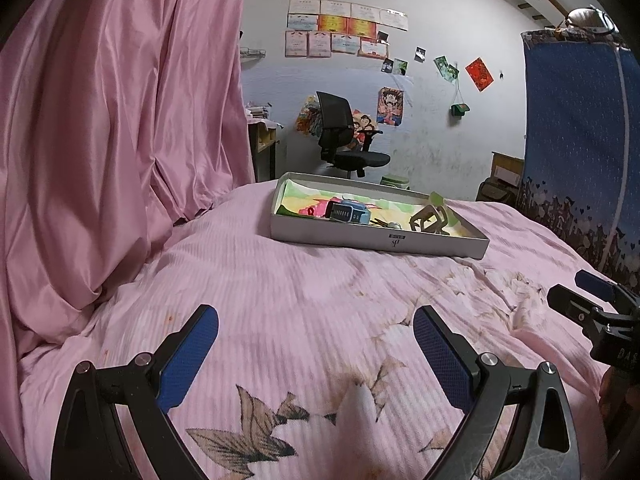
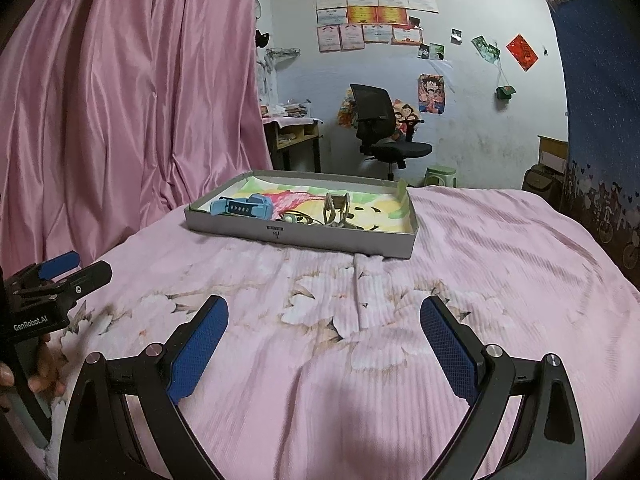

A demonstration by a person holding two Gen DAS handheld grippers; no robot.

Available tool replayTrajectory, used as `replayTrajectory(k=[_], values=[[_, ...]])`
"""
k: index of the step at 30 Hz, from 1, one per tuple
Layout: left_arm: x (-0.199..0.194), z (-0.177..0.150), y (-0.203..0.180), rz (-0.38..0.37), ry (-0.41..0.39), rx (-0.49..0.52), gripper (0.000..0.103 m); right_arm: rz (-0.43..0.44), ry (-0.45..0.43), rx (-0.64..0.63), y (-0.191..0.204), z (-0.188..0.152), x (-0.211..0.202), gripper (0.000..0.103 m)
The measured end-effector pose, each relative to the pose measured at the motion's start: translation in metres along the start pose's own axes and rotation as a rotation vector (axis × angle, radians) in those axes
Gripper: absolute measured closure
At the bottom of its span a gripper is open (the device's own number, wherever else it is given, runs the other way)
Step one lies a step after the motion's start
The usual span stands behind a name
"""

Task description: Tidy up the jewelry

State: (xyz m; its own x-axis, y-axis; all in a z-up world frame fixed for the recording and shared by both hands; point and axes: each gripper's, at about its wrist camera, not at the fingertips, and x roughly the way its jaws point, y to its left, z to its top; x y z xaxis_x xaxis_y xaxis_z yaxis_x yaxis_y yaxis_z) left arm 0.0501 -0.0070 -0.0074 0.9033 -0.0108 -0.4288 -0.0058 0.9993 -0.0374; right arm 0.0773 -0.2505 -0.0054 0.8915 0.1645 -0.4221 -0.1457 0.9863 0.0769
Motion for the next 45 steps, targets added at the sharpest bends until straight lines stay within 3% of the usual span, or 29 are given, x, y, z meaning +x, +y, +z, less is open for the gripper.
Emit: replayTrajectory(k=[23, 45], values=[[-0.004, 0.001, 0.003, 0.008, -0.016, -0.001, 0.005, -0.040, -0.045, 0.018, -0.002, -0.001, -0.008, 0.009], [-0.014, 0.004, 0.001, 0.027, -0.090, 0.012, 0.005, -0.059, -0.077, 0.021, -0.001, -0.001, -0.012, 0.009]])
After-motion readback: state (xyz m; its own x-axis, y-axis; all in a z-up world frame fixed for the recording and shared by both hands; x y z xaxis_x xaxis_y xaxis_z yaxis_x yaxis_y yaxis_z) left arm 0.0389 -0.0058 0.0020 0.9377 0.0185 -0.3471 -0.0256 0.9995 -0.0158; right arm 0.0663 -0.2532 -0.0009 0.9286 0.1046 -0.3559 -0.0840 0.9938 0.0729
